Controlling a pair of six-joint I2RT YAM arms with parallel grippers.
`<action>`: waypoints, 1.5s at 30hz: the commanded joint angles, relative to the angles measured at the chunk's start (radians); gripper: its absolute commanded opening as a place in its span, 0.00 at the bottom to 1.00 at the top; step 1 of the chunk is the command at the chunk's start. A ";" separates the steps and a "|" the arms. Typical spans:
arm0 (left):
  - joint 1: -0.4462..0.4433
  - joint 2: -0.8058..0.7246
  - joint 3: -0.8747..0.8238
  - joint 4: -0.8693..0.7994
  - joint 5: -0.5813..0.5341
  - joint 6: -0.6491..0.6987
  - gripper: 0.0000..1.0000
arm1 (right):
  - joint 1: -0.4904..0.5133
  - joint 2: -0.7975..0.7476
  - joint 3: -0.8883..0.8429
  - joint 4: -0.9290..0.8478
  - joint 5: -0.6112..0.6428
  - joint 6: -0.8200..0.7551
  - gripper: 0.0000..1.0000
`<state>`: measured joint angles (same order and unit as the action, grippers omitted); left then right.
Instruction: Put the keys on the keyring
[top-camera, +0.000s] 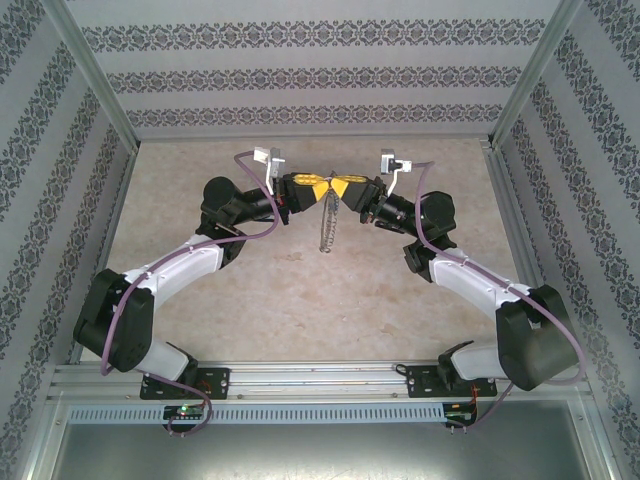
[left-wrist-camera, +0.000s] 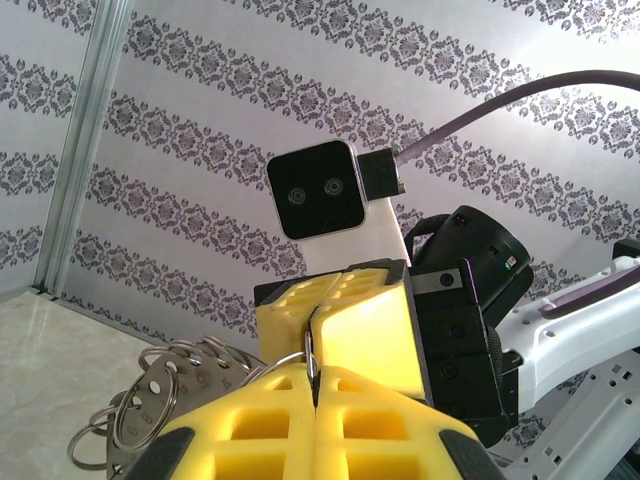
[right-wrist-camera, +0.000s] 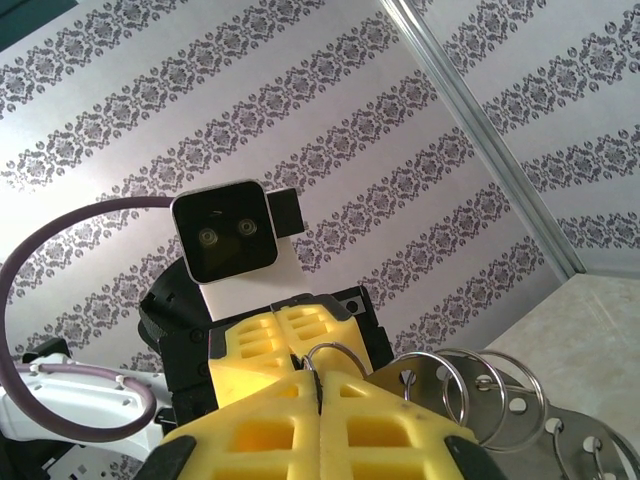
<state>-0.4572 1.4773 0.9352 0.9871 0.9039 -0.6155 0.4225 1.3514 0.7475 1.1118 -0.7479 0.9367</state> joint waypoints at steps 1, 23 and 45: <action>-0.014 -0.003 0.019 0.034 0.001 -0.004 0.00 | 0.015 0.009 0.020 0.026 -0.022 -0.012 0.05; -0.016 -0.003 0.023 0.006 -0.007 0.007 0.00 | 0.030 -0.004 0.024 -0.033 -0.033 -0.058 0.06; -0.016 -0.030 0.021 -0.113 -0.048 0.074 0.00 | 0.056 -0.032 0.026 -0.151 0.001 -0.170 0.00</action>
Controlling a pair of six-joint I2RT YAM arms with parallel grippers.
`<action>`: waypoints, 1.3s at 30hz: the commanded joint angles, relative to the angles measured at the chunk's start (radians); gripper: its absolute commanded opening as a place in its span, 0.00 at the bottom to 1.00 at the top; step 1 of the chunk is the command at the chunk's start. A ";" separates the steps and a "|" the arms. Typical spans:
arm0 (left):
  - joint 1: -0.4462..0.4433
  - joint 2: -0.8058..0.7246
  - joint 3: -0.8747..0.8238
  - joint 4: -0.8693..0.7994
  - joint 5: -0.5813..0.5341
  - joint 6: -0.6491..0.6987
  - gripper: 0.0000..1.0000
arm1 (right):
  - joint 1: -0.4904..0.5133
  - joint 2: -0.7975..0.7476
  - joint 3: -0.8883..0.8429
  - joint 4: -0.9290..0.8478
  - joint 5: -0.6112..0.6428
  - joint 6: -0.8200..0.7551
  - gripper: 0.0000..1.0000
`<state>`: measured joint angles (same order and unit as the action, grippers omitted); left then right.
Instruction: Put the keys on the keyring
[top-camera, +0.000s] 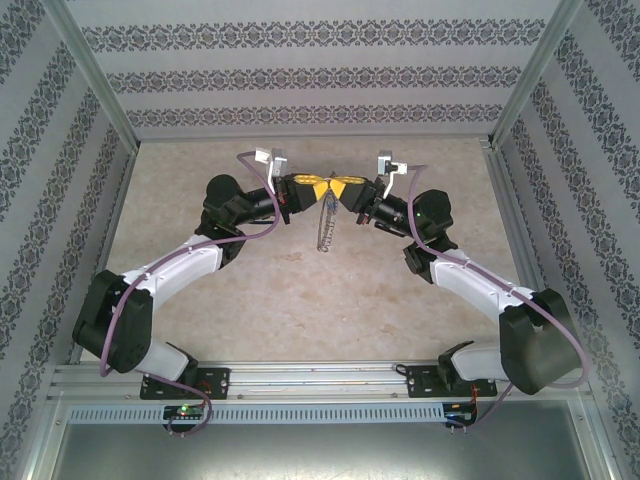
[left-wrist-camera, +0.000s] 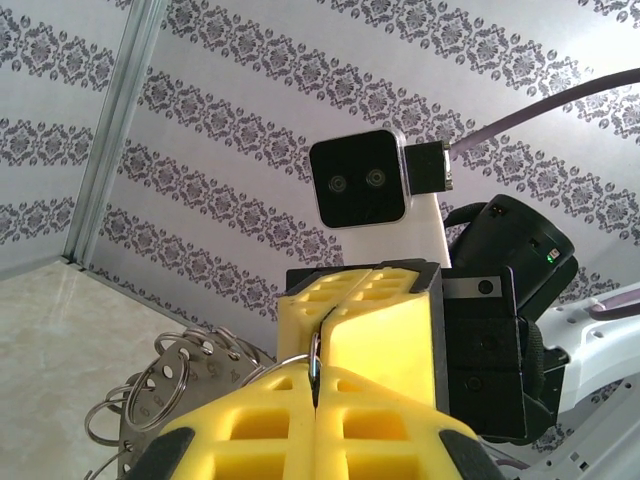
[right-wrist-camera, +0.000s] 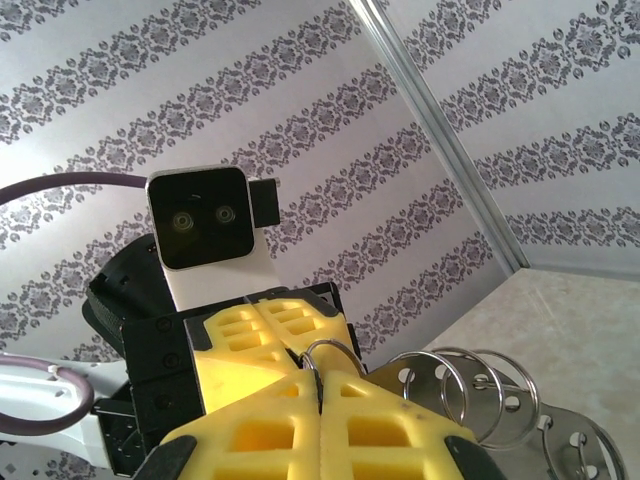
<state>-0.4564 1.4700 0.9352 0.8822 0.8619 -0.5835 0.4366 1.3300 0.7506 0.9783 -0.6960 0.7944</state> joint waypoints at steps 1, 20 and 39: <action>-0.017 -0.024 0.023 -0.018 -0.012 0.046 0.00 | 0.042 -0.009 0.024 -0.018 -0.052 -0.030 0.00; -0.016 -0.023 0.037 -0.066 -0.025 0.065 0.00 | 0.045 -0.012 0.033 -0.048 -0.046 -0.053 0.00; -0.016 -0.026 0.049 -0.119 -0.048 0.098 0.10 | 0.044 -0.014 0.034 -0.074 -0.039 -0.079 0.00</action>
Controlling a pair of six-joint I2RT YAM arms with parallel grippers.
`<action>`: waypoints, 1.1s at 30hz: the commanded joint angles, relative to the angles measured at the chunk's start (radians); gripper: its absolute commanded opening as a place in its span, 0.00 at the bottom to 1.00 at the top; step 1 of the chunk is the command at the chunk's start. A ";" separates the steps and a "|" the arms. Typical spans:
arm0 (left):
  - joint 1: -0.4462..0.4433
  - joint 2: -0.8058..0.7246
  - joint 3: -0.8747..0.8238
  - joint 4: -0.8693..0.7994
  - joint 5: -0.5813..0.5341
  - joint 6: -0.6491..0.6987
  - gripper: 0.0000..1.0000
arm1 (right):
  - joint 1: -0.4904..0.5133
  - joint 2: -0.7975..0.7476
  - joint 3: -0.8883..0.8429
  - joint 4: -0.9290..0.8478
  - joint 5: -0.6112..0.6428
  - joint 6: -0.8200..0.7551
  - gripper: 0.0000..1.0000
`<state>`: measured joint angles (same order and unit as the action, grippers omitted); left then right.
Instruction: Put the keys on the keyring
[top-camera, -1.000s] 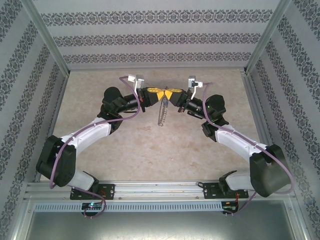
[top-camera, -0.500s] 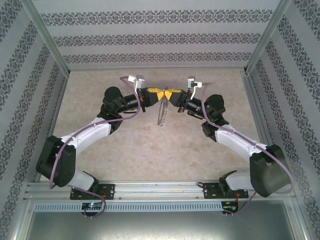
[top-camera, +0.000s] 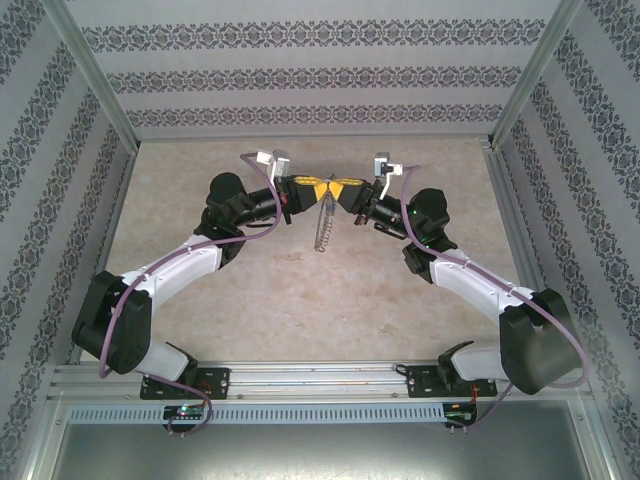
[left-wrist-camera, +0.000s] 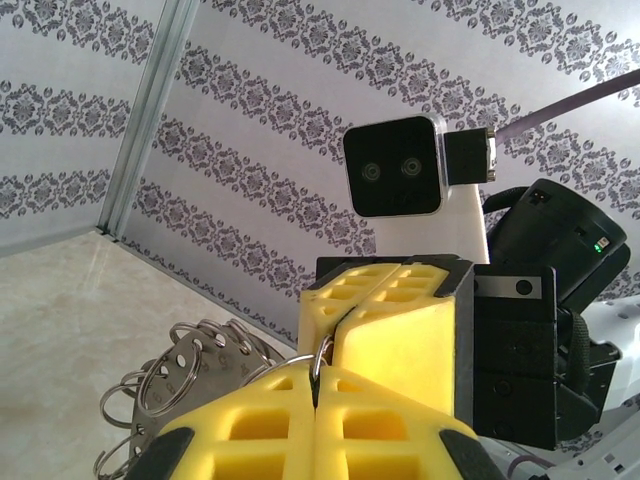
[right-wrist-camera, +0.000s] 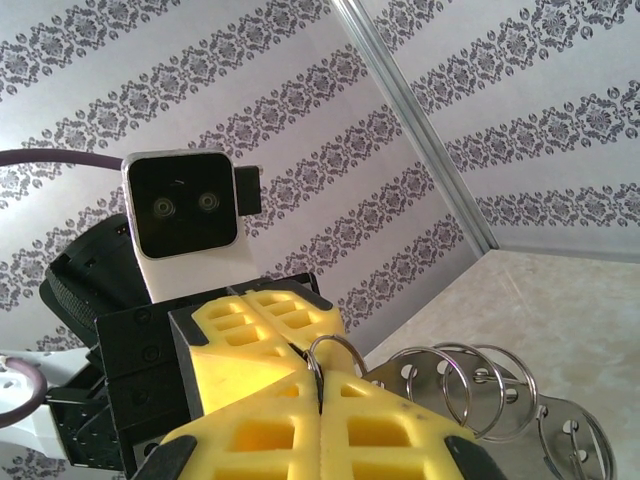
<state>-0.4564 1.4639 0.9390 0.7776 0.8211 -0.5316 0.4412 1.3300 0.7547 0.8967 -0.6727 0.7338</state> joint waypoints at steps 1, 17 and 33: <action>-0.016 -0.023 0.045 -0.023 -0.012 0.053 0.14 | 0.038 -0.016 0.029 0.004 -0.062 -0.020 0.00; -0.015 -0.056 0.055 -0.123 -0.057 0.115 0.45 | 0.003 -0.040 0.029 -0.066 -0.069 -0.063 0.00; 0.036 -0.131 0.077 -0.283 -0.058 0.219 0.66 | -0.052 -0.054 0.024 -0.124 -0.086 -0.110 0.00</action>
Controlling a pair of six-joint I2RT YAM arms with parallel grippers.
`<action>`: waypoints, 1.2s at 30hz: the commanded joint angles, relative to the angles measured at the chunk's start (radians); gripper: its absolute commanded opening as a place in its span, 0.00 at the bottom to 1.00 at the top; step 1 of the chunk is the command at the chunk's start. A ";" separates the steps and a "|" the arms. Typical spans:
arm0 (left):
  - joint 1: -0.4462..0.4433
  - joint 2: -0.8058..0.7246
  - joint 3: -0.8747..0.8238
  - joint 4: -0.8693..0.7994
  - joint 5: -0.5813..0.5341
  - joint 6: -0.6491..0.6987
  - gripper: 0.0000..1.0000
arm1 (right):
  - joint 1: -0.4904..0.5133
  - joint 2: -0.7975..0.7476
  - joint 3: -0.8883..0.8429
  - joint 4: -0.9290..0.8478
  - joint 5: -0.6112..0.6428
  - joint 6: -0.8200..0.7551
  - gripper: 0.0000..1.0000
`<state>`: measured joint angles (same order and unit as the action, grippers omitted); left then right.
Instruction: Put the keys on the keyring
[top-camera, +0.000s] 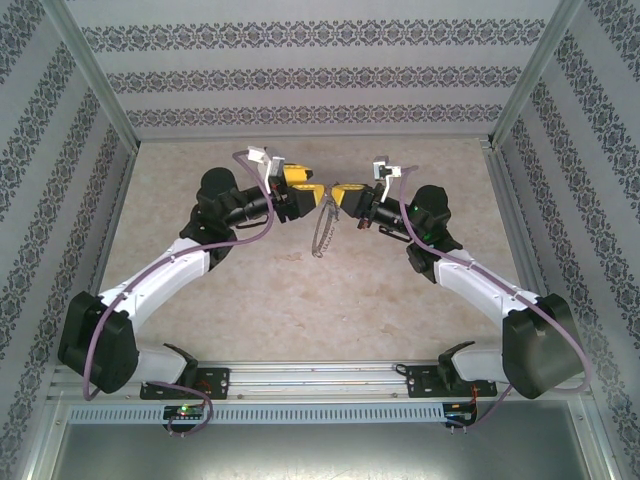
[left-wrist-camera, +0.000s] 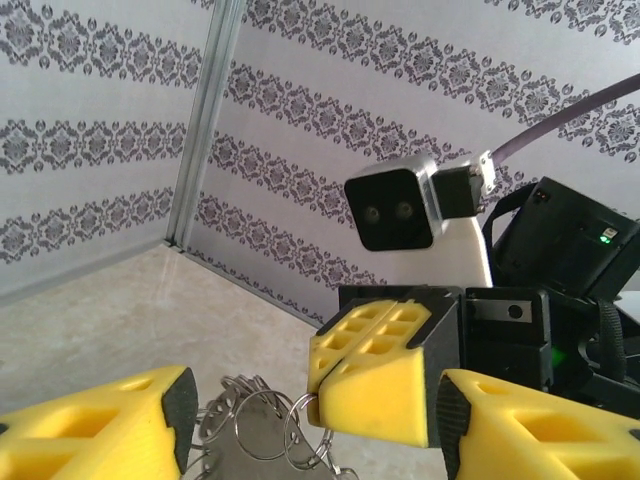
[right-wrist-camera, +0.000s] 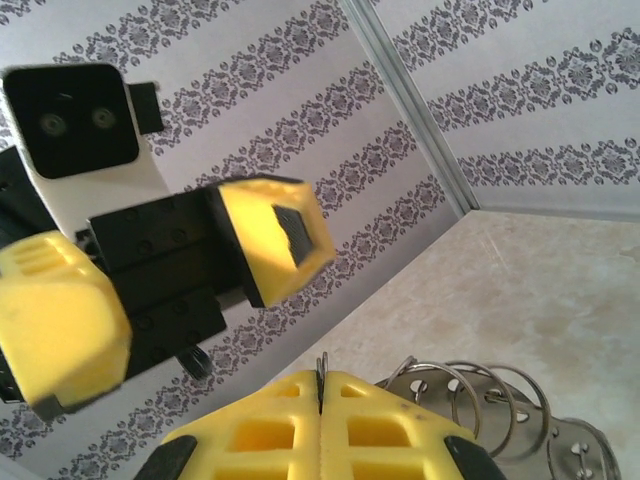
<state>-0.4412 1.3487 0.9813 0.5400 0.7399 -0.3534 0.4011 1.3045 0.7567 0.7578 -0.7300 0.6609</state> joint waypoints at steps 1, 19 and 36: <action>0.025 -0.015 0.043 -0.063 0.036 0.050 0.67 | -0.017 -0.030 0.024 0.007 -0.033 -0.044 0.00; 0.072 0.168 0.415 -0.707 0.424 0.378 0.55 | -0.075 -0.104 0.177 -0.510 -0.245 -0.456 0.00; 0.043 0.281 0.494 -0.773 0.555 0.388 0.38 | -0.080 -0.063 0.215 -0.544 -0.252 -0.476 0.00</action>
<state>-0.3836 1.6173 1.4372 -0.1978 1.2549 0.0013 0.3290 1.2404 0.9318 0.1890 -0.9520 0.2043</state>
